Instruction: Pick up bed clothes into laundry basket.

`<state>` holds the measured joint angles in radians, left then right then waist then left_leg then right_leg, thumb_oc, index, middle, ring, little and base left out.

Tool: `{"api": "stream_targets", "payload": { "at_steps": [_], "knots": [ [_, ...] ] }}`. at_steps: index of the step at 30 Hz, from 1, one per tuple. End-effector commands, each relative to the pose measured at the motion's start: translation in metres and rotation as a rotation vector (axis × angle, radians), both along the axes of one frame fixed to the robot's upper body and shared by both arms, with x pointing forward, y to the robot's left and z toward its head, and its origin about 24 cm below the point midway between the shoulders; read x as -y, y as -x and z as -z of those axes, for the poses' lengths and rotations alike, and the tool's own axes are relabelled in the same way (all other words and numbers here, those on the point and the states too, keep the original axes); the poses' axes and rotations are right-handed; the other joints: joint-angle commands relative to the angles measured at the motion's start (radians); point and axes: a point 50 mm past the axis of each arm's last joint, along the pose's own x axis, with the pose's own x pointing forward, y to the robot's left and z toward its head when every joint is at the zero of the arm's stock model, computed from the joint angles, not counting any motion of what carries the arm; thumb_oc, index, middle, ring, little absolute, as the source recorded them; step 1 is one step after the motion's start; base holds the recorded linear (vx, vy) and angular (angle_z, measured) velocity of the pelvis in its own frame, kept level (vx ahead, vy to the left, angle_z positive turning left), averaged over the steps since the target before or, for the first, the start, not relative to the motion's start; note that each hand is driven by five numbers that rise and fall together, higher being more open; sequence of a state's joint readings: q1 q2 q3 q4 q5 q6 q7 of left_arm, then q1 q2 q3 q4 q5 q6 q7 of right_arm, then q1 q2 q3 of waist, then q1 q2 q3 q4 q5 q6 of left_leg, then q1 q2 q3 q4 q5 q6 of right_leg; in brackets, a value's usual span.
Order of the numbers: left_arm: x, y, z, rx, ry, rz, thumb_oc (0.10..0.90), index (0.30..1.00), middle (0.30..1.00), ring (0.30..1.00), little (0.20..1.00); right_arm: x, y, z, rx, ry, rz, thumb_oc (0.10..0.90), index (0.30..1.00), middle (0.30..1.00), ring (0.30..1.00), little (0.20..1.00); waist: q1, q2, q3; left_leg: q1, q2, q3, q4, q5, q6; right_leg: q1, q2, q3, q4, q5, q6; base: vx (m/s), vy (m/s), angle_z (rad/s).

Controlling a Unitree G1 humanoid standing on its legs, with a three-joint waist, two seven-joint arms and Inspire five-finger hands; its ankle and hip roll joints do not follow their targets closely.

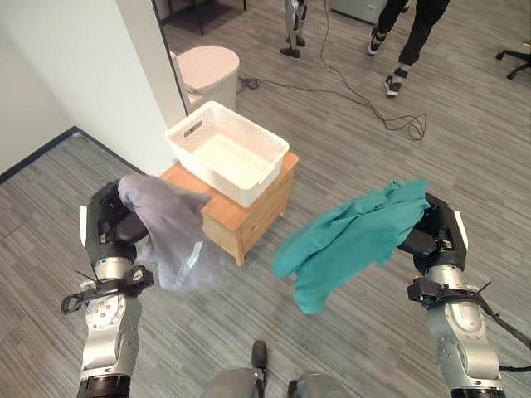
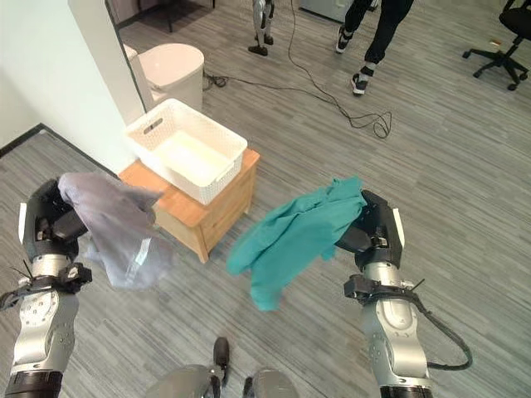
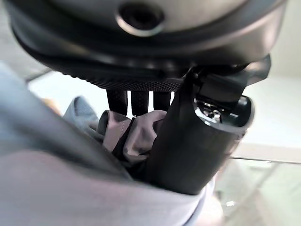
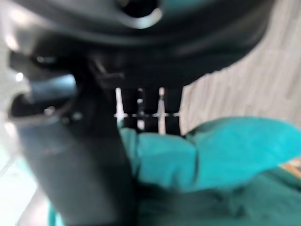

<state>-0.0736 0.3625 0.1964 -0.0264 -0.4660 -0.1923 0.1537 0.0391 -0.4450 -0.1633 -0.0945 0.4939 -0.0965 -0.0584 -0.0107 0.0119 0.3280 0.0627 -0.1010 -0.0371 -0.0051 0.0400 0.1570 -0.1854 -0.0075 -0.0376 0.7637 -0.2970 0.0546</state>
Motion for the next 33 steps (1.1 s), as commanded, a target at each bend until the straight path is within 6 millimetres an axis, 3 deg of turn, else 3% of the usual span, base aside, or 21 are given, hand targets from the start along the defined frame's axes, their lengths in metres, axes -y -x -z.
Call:
{"api": "stream_targets", "payload": {
  "at_steps": [1, 2, 3, 4, 5, 6, 8, 10, 12, 16, 17, 18, 20, 21, 22, 24, 30, 33],
  "knots": [
    [-0.003, 0.006, -0.058, 0.256, -0.181, 0.036, 0.4, 0.3, 0.3, 0.3, 0.3, 0.019, -0.011, -0.071, 0.321, 0.094, 0.064, 0.4, 0.3, 0.3, 0.3, 0.3, -0.004, -0.037, -0.129, 0.007, 0.079, 0.06, 0.024, -0.083, -0.135, 0.05, -0.072, 0.08, -0.357, 0.19, 0.066, 0.11, -0.045, 1.08],
    [-0.003, 0.006, -0.058, 0.256, -0.181, 0.036, 0.4, 0.3, 0.3, 0.3, 0.3, 0.019, -0.011, -0.071, 0.322, 0.094, 0.065, 0.4, 0.3, 0.3, 0.3, 0.3, -0.006, -0.034, -0.127, 0.008, 0.081, 0.057, 0.024, -0.084, -0.135, 0.056, -0.071, 0.077, -0.364, 0.193, 0.065, 0.26, -0.083, 1.04],
    [0.003, -0.002, -0.058, 0.248, -0.179, 0.071, 0.4, 0.3, 0.3, 0.3, 0.3, 0.037, -0.008, -0.092, 0.352, 0.188, 0.116, 0.4, 0.3, 0.3, 0.3, 0.3, -0.035, -0.068, -0.14, 0.028, 0.054, -0.008, 0.024, -0.107, -0.145, 0.074, -0.041, 0.201, -0.584, 0.231, 0.092, 0.3, -0.119, 0.82],
    [0.003, -0.003, -0.059, 0.254, -0.174, 0.081, 0.4, 0.3, 0.3, 0.3, 0.3, 0.042, -0.005, -0.096, 0.341, 0.216, 0.11, 0.4, 0.3, 0.3, 0.3, 0.3, -0.038, -0.078, -0.15, 0.029, 0.05, -0.031, 0.027, -0.111, -0.145, 0.11, -0.031, 0.243, -0.601, 0.228, 0.095, 0.29, -0.119, 0.61],
    [0.004, -0.003, -0.059, 0.253, -0.172, 0.083, 0.4, 0.3, 0.3, 0.3, 0.3, 0.043, -0.004, -0.096, 0.34, 0.216, 0.111, 0.4, 0.3, 0.3, 0.3, 0.3, -0.038, -0.078, -0.149, 0.03, 0.049, -0.033, 0.028, -0.112, -0.145, 0.114, -0.033, 0.241, -0.604, 0.228, 0.095, 0.16, -0.115, 1.53],
    [0.001, 0.001, -0.053, 0.251, -0.136, 0.085, 0.4, 0.3, 0.3, 0.3, 0.3, 0.044, -0.006, -0.117, 0.383, 0.308, 0.088, 0.4, 0.3, 0.3, 0.3, 0.3, -0.012, -0.098, -0.163, 0.036, 0.052, -0.035, 0.025, -0.118, -0.15, 0.136, -0.051, 0.21, -0.633, 0.25, 0.096, 0.13, -0.109, 1.53],
    [-0.003, 0.005, -0.044, 0.216, -0.116, 0.079, 0.4, 0.3, 0.3, 0.3, 0.3, 0.052, -0.007, -0.13, 0.373, 0.381, 0.091, 0.4, 0.3, 0.3, 0.3, 0.3, -0.003, -0.103, -0.175, 0.034, 0.058, -0.042, 0.016, -0.115, -0.152, 0.157, -0.051, 0.198, -0.671, 0.253, 0.089, 0.12, -0.11, 0.61],
    [-0.003, 0.006, -0.043, 0.216, -0.113, 0.078, 0.4, 0.3, 0.3, 0.3, 0.3, 0.052, -0.007, -0.131, 0.373, 0.383, 0.088, 0.4, 0.3, 0.3, 0.3, 0.3, -0.006, -0.1, -0.175, 0.035, 0.059, -0.043, 0.015, -0.115, -0.152, 0.161, -0.051, 0.196, -0.677, 0.255, 0.089, 0.05, -0.053, 0.09],
    [-0.003, 0.011, -0.028, 0.165, -0.053, 0.093, 0.4, 0.3, 0.3, 0.3, 0.3, 0.058, -0.02, -0.167, 0.345, 0.569, 0.079, 0.4, 0.3, 0.3, 0.3, 0.3, 0.026, -0.118, -0.187, 0.029, 0.075, -0.055, -0.004, -0.102, -0.167, 0.196, -0.048, 0.16, -0.718, 0.251, 0.074, 0.08, -0.128, 0.4],
    [-0.005, 0.018, -0.018, 0.117, -0.05, 0.104, 0.4, 0.3, 0.3, 0.3, 0.3, 0.065, -0.025, -0.202, 0.302, 0.785, 0.132, 0.4, 0.3, 0.3, 0.3, 0.3, 0.045, -0.132, -0.195, 0.031, 0.087, -0.07, -0.024, -0.09, -0.18, 0.214, -0.042, 0.136, -0.739, 0.248, 0.066, 0.04, -0.058, 0.16],
    [-0.005, 0.018, -0.017, 0.118, -0.048, 0.101, 0.4, 0.3, 0.3, 0.3, 0.3, 0.065, -0.027, -0.203, 0.304, 0.786, 0.129, 0.4, 0.3, 0.3, 0.3, 0.3, 0.041, -0.13, -0.195, 0.031, 0.087, -0.07, -0.025, -0.09, -0.18, 0.215, -0.042, 0.136, -0.74, 0.249, 0.066, 0.04, -0.052, 0.12],
    [-0.007, 0.021, -0.016, 0.101, -0.064, 0.113, 0.4, 0.3, 0.3, 0.3, 0.3, 0.071, -0.029, -0.233, 0.298, 0.916, 0.214, 0.4, 0.3, 0.3, 0.3, 0.3, 0.059, -0.137, -0.198, 0.029, 0.092, -0.08, -0.029, -0.085, -0.188, 0.221, -0.04, 0.122, -0.748, 0.248, 0.064, 0.03, -0.041, 0.09],
    [-0.008, 0.021, -0.014, 0.078, -0.088, 0.123, 0.4, 0.3, 0.3, 0.3, 0.3, 0.079, -0.029, -0.254, 0.279, 0.99, 0.298, 0.4, 0.3, 0.3, 0.3, 0.3, 0.074, -0.146, -0.198, 0.024, 0.096, -0.09, -0.033, -0.08, -0.193, 0.221, -0.038, 0.113, -0.748, 0.245, 0.062, 0.02, -0.028, -0.05],
    [-0.008, 0.022, -0.014, 0.079, -0.084, 0.118, 0.4, 0.3, 0.3, 0.3, 0.3, 0.077, -0.031, -0.256, 0.282, 0.993, 0.293, 0.4, 0.3, 0.3, 0.3, 0.3, 0.069, -0.142, -0.198, 0.024, 0.096, -0.089, -0.033, -0.08, -0.193, 0.221, -0.038, 0.114, -0.747, 0.244, 0.062, 0.02, -0.026, 0.06],
    [-0.008, 0.022, -0.014, 0.074, -0.092, 0.13, 0.4, 0.3, 0.3, 0.3, 0.3, 0.079, -0.033, -0.274, 0.278, 1.048, 0.355, 0.4, 0.3, 0.3, 0.3, 0.3, 0.08, -0.152, -0.199, 0.021, 0.097, -0.099, -0.038, -0.075, -0.197, 0.221, -0.036, 0.106, -0.747, 0.243, 0.061, 0.02, -0.02, 0.15],
    [-0.01, 0.022, -0.011, 0.056, -0.088, 0.13, 0.4, 0.3, 0.3, 0.3, 0.3, 0.079, -0.038, -0.289, 0.277, 1.079, 0.403, 0.4, 0.3, 0.3, 0.3, 0.3, 0.089, -0.159, -0.199, 0.018, 0.099, -0.104, -0.041, -0.07, -0.199, 0.22, -0.033, 0.1, -0.746, 0.242, 0.061, 0.02, -0.021, 0.11],
    [-0.012, 0.024, -0.003, 0.021, -0.07, 0.131, 0.4, 0.3, 0.3, 0.3, 0.3, 0.061, -0.05, -0.341, 0.255, 1.29, 0.553, 0.4, 0.3, 0.3, 0.3, 0.3, 0.099, -0.158, -0.193, -0.007, 0.102, -0.121, -0.041, -0.058, -0.206, 0.208, -0.034, 0.081, -0.749, 0.245, 0.061, 0.01, -0.01, 0.11],
    [-0.012, 0.025, 0.0, 0.006, -0.069, 0.133, 0.4, 0.3, 0.3, 0.3, 0.3, 0.058, -0.051, -0.35, 0.242, 1.357, 0.597, 0.4, 0.3, 0.3, 0.3, 0.3, 0.106, -0.161, -0.187, -0.005, 0.104, -0.126, -0.046, -0.064, -0.207, 0.214, -0.033, 0.074, -0.754, 0.237, 0.061, 0.05, -0.013, 0.14]
  ]
}}
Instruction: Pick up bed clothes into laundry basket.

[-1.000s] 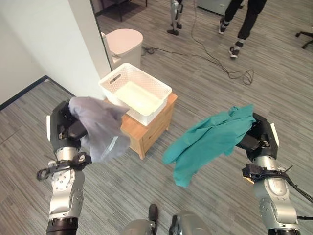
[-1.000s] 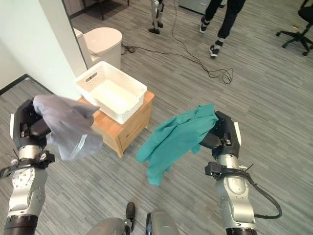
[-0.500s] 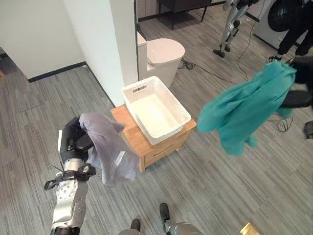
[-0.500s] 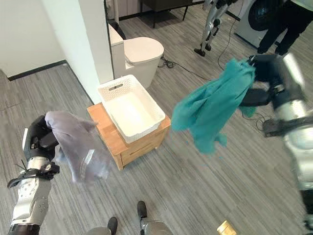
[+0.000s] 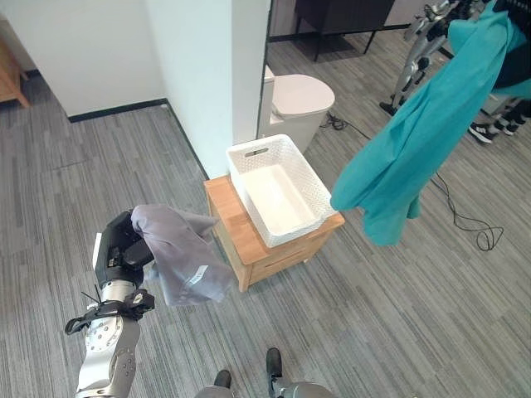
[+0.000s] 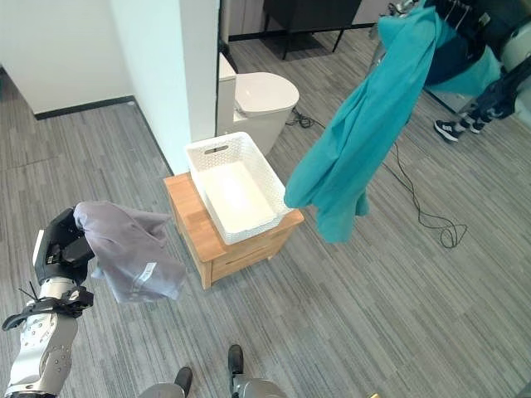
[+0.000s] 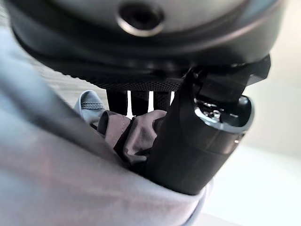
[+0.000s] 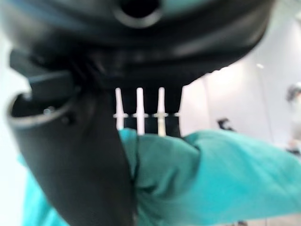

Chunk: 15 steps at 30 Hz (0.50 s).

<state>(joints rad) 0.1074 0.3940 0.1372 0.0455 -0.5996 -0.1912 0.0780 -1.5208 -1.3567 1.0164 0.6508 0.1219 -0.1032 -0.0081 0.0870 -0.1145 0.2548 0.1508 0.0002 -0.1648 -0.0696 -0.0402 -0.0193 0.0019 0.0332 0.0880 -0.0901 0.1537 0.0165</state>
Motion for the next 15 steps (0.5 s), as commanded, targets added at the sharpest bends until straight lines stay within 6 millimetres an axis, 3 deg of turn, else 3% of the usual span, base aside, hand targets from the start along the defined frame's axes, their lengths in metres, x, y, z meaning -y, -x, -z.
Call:
{"api": "stream_targets", "payload": {
  "at_steps": [1, 8, 12, 13, 15],
  "knots": [
    [-0.004, -0.005, -0.057, 0.235, -0.156, 0.094, 0.4, 0.3, 0.3, 0.3, 0.3, 0.006, 0.028, -0.062, 0.285, 0.038, 0.107, 0.4, 0.3, 0.3, 0.3, 0.3, 0.02, -0.046, -0.107, -0.102, 0.002, -0.003, 0.018, 0.02, -0.032, 0.024, -0.074, -0.06, 0.096, -0.211, 0.101, 0.0, -0.019, 0.11],
    [0.0, -0.004, -0.055, 0.216, -0.166, 0.115, 0.4, 0.3, 0.3, 0.3, 0.3, -0.006, 0.028, -0.088, 0.324, 0.119, 0.178, 0.4, 0.3, 0.3, 0.3, 0.3, 0.055, -0.063, -0.081, -0.138, -0.001, -0.022, 0.021, 0.03, -0.033, 0.01, -0.078, -0.086, 0.084, -0.202, 0.103, 0.0, -0.013, 0.09],
    [-0.002, -0.003, -0.055, 0.207, -0.181, 0.111, 0.4, 0.3, 0.3, 0.3, 0.3, -0.009, 0.035, -0.104, 0.363, 0.154, 0.224, 0.4, 0.3, 0.3, 0.3, 0.3, 0.077, -0.082, -0.065, -0.159, -0.002, -0.036, 0.022, 0.036, -0.036, 0.006, -0.081, -0.104, 0.069, -0.197, 0.104, -0.01, -0.01, 0.17],
    [-0.004, -0.003, -0.057, 0.208, -0.197, 0.107, 0.4, 0.3, 0.3, 0.3, 0.3, -0.01, 0.039, -0.113, 0.387, 0.177, 0.261, 0.4, 0.3, 0.3, 0.3, 0.3, 0.092, -0.099, -0.055, -0.171, -0.003, -0.043, 0.022, 0.04, -0.037, 0.002, -0.081, -0.112, 0.062, -0.194, 0.104, 0.0, -0.014, 0.1],
    [-0.003, -0.003, -0.057, 0.21, -0.194, 0.108, 0.4, 0.3, 0.3, 0.3, 0.3, -0.011, 0.04, -0.114, 0.389, 0.18, 0.262, 0.4, 0.3, 0.3, 0.3, 0.3, 0.092, -0.096, -0.054, -0.171, -0.004, -0.044, 0.022, 0.04, -0.037, 0.002, -0.081, -0.113, 0.062, -0.193, 0.104, 0.0, -0.009, 0.07]
  ]
}}
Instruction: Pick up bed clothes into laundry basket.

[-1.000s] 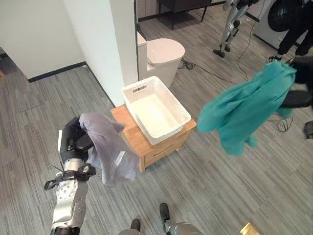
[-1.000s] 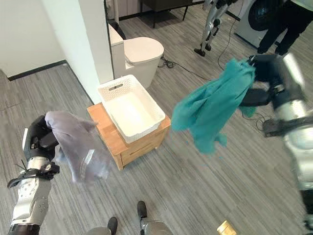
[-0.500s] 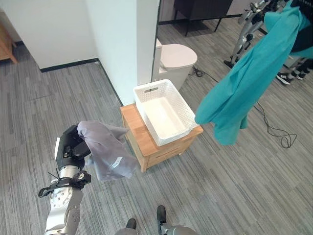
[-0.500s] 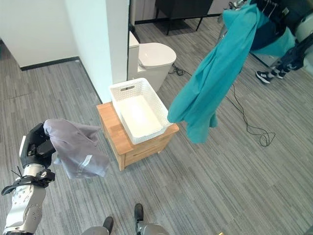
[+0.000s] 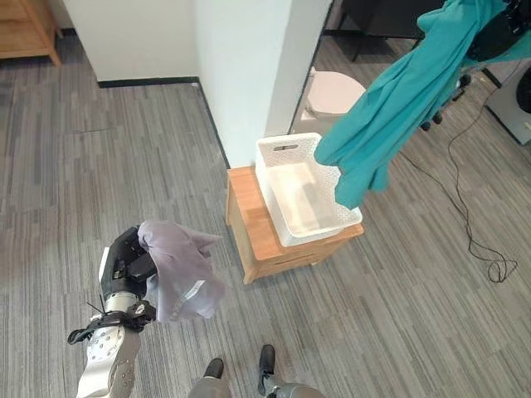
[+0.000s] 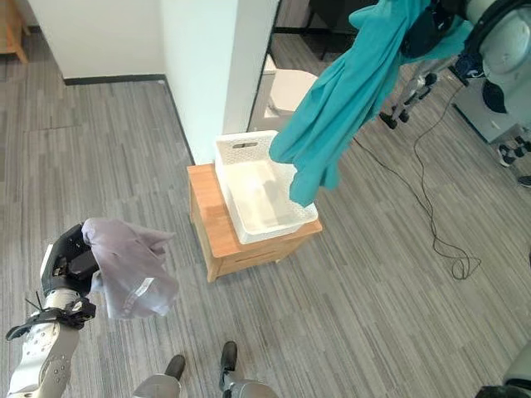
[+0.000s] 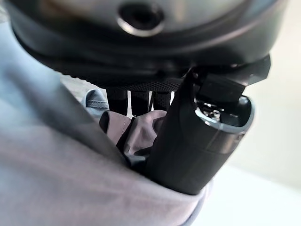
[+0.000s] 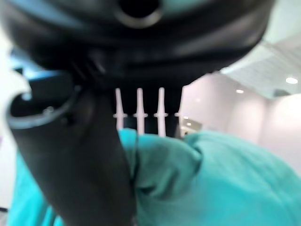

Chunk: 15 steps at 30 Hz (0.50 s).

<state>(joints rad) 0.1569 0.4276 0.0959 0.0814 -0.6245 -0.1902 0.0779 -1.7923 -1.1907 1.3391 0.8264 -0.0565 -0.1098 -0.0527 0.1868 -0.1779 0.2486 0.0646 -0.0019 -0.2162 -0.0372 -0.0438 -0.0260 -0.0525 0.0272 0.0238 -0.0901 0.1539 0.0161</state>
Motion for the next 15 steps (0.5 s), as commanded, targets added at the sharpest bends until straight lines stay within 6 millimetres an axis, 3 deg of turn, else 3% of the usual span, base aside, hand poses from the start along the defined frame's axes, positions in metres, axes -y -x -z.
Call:
{"api": "stream_targets", "payload": {
  "at_steps": [1, 4, 9, 15],
  "knots": [
    [-0.002, -0.014, -0.076, 0.306, -0.191, 0.102, 0.4, 0.3, 0.3, 0.3, 0.3, 0.023, 0.065, -0.096, 0.42, -0.073, 0.125, 0.4, 0.3, 0.3, 0.3, 0.3, -0.003, -0.038, -0.045, -0.088, -0.001, 0.007, -0.01, 0.044, -0.031, 0.056, -0.075, -0.049, 0.059, -0.193, 0.104, 0.0, -0.013, 0.12],
    [-0.005, -0.013, -0.076, 0.301, -0.201, 0.09, 0.4, 0.3, 0.3, 0.3, 0.3, 0.021, 0.073, -0.107, 0.456, -0.065, 0.142, 0.4, 0.3, 0.3, 0.3, 0.3, 0.007, -0.065, -0.038, -0.097, 0.0, 0.001, -0.011, 0.046, -0.033, 0.054, -0.074, -0.055, 0.05, -0.189, 0.104, 0.01, -0.011, 0.08],
    [-0.007, -0.013, -0.077, 0.299, -0.209, 0.086, 0.4, 0.3, 0.3, 0.3, 0.3, 0.025, 0.073, -0.106, 0.455, -0.076, 0.154, 0.4, 0.3, 0.3, 0.3, 0.3, 0.014, -0.087, -0.029, -0.104, -0.003, -0.008, -0.013, 0.048, -0.034, 0.052, -0.073, -0.063, 0.051, -0.192, 0.102, 0.0, 0.001, 0.02],
    [-0.002, -0.018, -0.078, 0.313, -0.198, 0.091, 0.4, 0.3, 0.3, 0.3, 0.3, 0.026, 0.061, -0.092, 0.388, -0.041, 0.171, 0.4, 0.3, 0.3, 0.3, 0.3, 0.024, -0.079, -0.01, -0.11, -0.01, -0.014, -0.017, 0.051, -0.033, 0.048, -0.076, -0.07, 0.049, -0.19, 0.1, 0.0, 0.01, 0.05]
  ]
}}
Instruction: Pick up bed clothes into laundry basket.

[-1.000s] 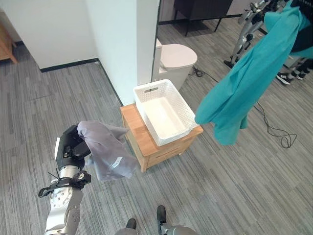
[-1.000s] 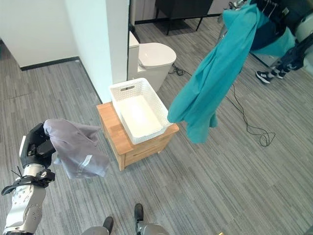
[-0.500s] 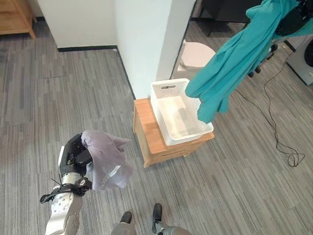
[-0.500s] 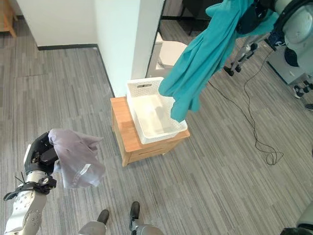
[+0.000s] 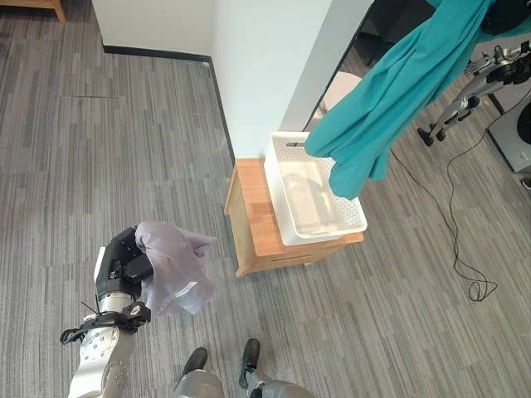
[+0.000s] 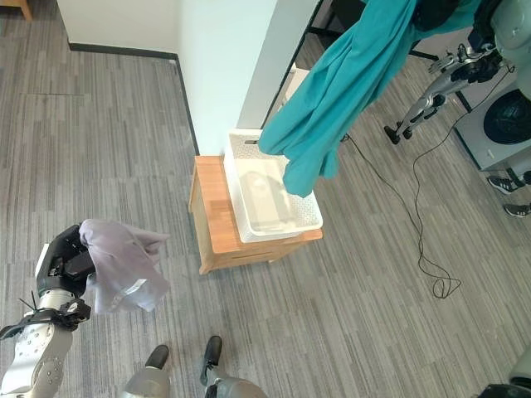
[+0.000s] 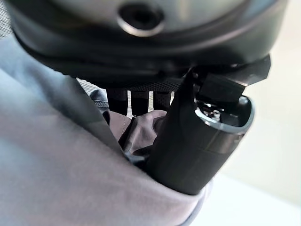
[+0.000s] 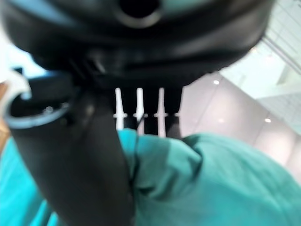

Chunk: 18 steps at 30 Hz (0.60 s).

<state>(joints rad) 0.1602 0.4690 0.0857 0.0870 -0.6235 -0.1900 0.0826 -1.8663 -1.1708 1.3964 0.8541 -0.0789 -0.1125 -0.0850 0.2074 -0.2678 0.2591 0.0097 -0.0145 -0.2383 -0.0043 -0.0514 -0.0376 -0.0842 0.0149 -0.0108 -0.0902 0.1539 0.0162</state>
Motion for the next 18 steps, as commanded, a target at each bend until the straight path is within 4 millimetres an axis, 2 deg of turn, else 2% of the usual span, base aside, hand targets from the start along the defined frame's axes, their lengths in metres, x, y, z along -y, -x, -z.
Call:
{"api": "stream_targets", "payload": {
  "at_steps": [1, 10, 11, 15, 18],
  "knots": [
    [0.004, -0.019, -0.076, 0.331, -0.156, 0.094, 0.4, 0.3, 0.3, 0.3, 0.3, 0.032, 0.055, -0.073, 0.32, -0.092, 0.151, 0.4, 0.3, 0.3, 0.3, 0.3, 0.006, 0.016, -0.017, -0.057, 0.002, 0.009, -0.05, 0.06, -0.022, 0.079, -0.064, -0.036, 0.049, -0.19, 0.1, -0.01, 0.018, 0.04],
    [0.004, -0.022, -0.081, 0.352, -0.161, 0.084, 0.4, 0.3, 0.3, 0.3, 0.3, 0.036, 0.035, -0.042, 0.217, -0.067, 0.168, 0.4, 0.3, 0.3, 0.3, 0.3, 0.012, 0.05, 0.018, -0.086, -0.005, 0.012, -0.058, 0.074, -0.023, 0.046, -0.073, -0.039, 0.048, -0.182, 0.098, -0.01, 0.01, 0.02],
    [0.005, -0.023, -0.081, 0.354, -0.158, 0.083, 0.4, 0.3, 0.3, 0.3, 0.3, 0.037, 0.032, -0.035, 0.194, -0.065, 0.167, 0.4, 0.3, 0.3, 0.3, 0.3, 0.012, 0.064, 0.032, -0.096, -0.008, 0.015, -0.06, 0.078, -0.026, 0.037, -0.074, -0.043, 0.045, -0.179, 0.097, 0.0, 0.0, 0.0],
    [0.006, -0.023, -0.081, 0.354, -0.157, 0.087, 0.4, 0.3, 0.3, 0.3, 0.3, 0.034, 0.026, -0.024, 0.167, -0.062, 0.14, 0.4, 0.3, 0.3, 0.3, 0.3, 0.01, 0.08, 0.05, -0.112, -0.006, 0.02, -0.065, 0.086, -0.03, 0.02, -0.075, -0.045, 0.042, -0.173, 0.097, -0.02, 0.01, 0.06],
    [0.004, -0.022, -0.082, 0.359, -0.154, 0.074, 0.4, 0.3, 0.3, 0.3, 0.3, 0.023, 0.022, -0.017, 0.15, -0.036, 0.092, 0.4, 0.3, 0.3, 0.3, 0.3, 0.007, 0.103, 0.074, -0.14, -0.006, 0.029, -0.07, 0.097, -0.039, -0.005, -0.076, -0.052, 0.031, -0.164, 0.097, -0.02, 0.006, 0.02]
  ]
}}
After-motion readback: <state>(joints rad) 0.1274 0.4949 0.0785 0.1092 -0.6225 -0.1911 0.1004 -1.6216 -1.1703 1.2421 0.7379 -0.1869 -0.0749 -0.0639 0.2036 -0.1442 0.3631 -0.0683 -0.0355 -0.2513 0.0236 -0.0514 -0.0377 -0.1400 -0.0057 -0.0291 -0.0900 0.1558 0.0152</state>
